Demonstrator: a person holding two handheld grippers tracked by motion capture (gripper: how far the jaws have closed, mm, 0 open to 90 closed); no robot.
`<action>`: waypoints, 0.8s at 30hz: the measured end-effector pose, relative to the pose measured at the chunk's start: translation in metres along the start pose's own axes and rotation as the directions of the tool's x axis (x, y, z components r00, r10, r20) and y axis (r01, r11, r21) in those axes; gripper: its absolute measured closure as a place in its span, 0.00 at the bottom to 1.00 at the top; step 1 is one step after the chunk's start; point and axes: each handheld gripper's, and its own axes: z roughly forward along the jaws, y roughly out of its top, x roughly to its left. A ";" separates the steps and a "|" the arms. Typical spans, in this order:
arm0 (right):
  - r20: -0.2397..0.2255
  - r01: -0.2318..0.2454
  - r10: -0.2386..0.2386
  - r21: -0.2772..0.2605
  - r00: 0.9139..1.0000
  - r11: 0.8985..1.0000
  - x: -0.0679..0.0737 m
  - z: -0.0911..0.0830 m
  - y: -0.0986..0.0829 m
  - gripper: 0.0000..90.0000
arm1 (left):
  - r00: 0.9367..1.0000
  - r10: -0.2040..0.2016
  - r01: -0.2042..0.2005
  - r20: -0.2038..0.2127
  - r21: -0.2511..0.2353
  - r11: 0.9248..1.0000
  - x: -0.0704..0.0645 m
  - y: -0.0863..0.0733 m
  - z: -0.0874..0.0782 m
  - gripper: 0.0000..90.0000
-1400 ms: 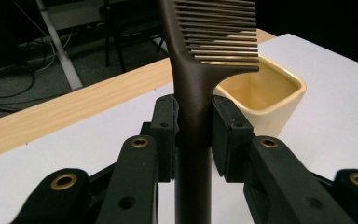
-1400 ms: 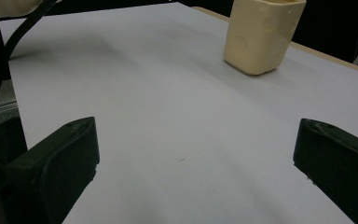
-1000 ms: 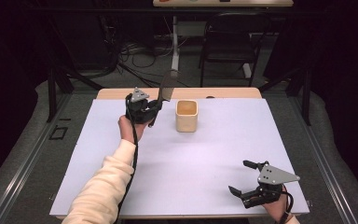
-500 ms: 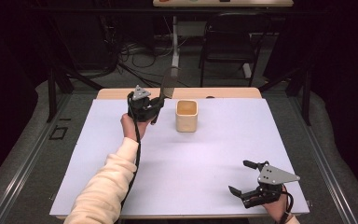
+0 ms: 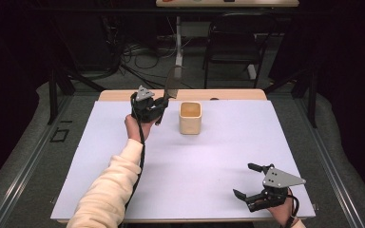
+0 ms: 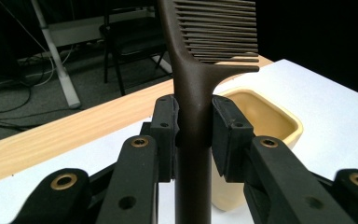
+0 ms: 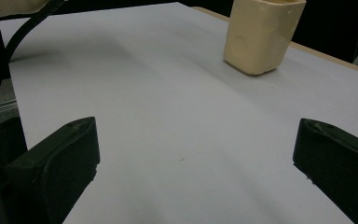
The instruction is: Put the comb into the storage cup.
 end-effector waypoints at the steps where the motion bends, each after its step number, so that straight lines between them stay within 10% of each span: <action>1: 0.000 0.000 0.000 0.000 1.000 1.000 0.000 0.000 0.000 0.00 | 1.000 0.002 -0.002 -0.004 -0.001 1.000 -0.001 0.001 0.001 0.80; 24: -0.003 0.002 -0.002 -0.001 1.000 1.000 0.001 -0.001 0.000 0.00 | 1.000 0.019 -0.019 0.010 -0.024 1.000 -0.007 0.015 0.003 0.80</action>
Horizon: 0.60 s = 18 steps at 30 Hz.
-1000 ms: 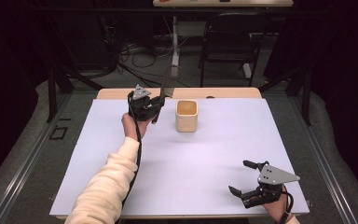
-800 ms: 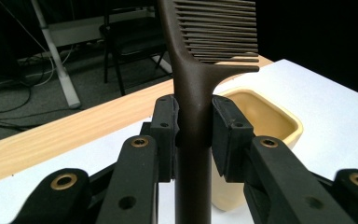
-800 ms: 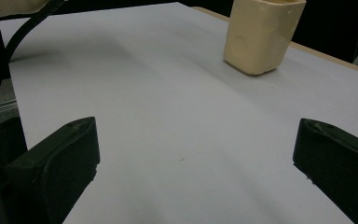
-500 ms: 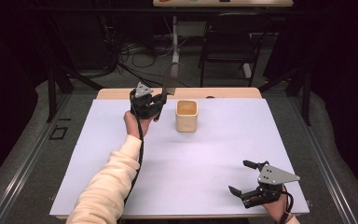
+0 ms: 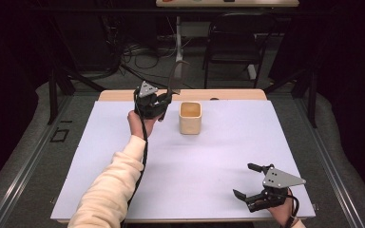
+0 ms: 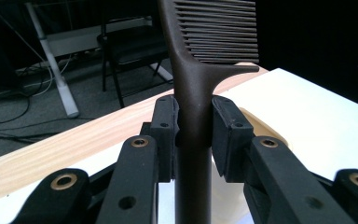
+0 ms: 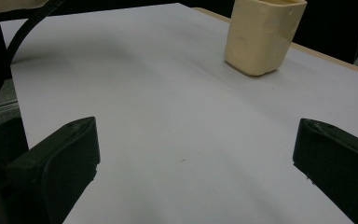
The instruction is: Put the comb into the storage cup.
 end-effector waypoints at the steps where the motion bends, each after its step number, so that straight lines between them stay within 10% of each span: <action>1: 0.001 0.002 -0.002 -0.001 1.000 1.000 0.000 0.000 0.000 0.00 | 1.000 0.000 0.000 0.001 -0.002 1.000 0.000 0.000 0.000 0.80; 18: 0.000 0.002 -0.002 -0.003 1.000 1.000 0.000 0.000 0.000 0.00 | 0.999 -0.029 0.029 0.015 -0.052 0.998 -0.001 0.004 0.006 0.80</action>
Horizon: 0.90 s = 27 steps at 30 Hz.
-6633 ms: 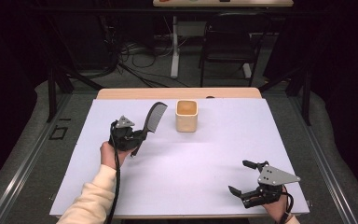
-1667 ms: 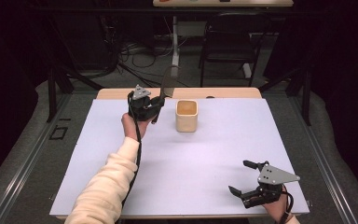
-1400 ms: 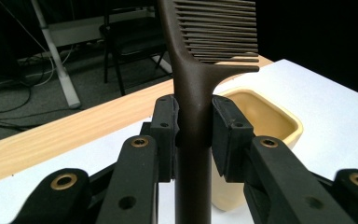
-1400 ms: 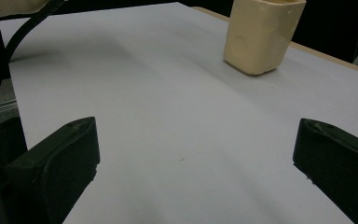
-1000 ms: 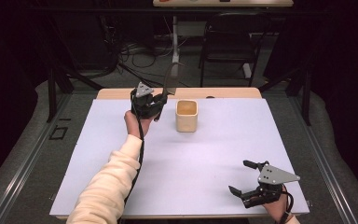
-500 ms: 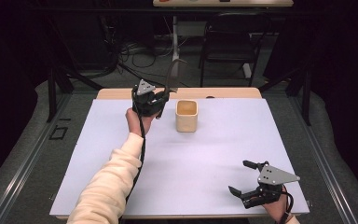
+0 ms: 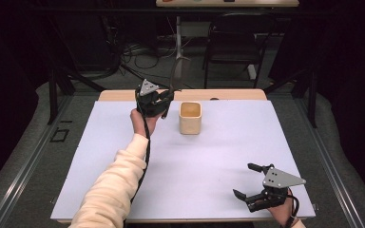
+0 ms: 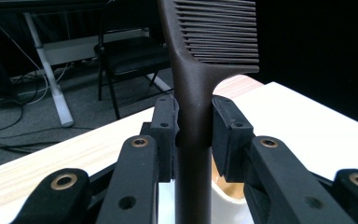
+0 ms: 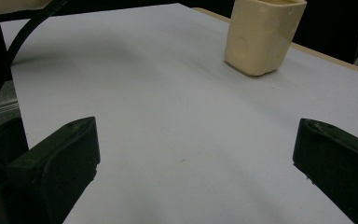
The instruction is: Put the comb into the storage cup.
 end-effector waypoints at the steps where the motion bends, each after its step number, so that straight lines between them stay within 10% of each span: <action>1: 0.000 0.000 0.000 0.000 1.000 1.000 0.000 0.000 0.000 0.00 | 1.000 0.000 0.000 0.000 0.000 1.000 0.000 0.000 0.000 0.80; 27: -0.002 0.000 0.000 -0.003 1.000 1.000 0.000 -0.001 0.000 0.00 | 1.000 0.009 -0.009 0.005 -0.044 0.999 -0.009 0.006 0.014 0.80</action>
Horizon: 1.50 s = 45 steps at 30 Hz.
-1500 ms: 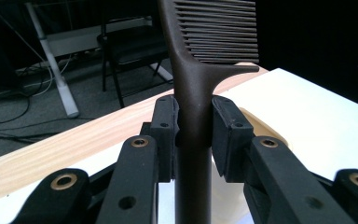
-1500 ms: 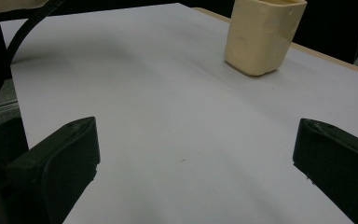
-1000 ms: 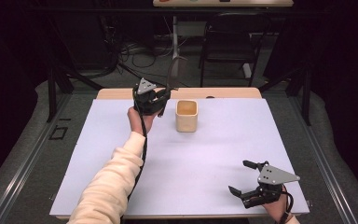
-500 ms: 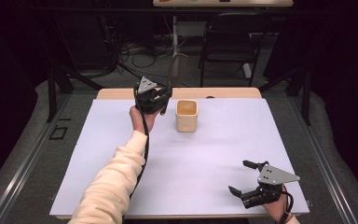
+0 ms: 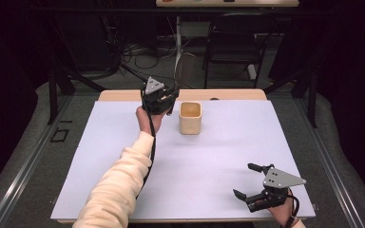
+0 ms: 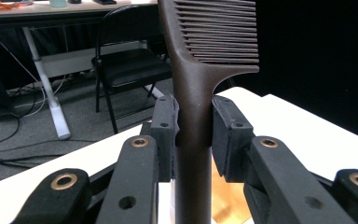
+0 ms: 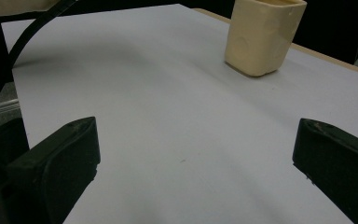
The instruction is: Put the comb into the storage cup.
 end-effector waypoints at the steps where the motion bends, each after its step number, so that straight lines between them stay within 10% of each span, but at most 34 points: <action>1: 0.000 0.000 0.000 0.003 1.000 1.000 0.000 0.000 0.000 0.00 | 1.000 0.002 -0.002 0.002 -0.001 1.000 0.000 0.000 0.000 0.80; 45: 0.001 -0.008 0.008 0.002 1.000 1.000 0.000 -0.001 0.000 0.00 | 0.997 0.014 -0.005 0.072 -0.130 0.991 -0.016 0.003 0.025 0.80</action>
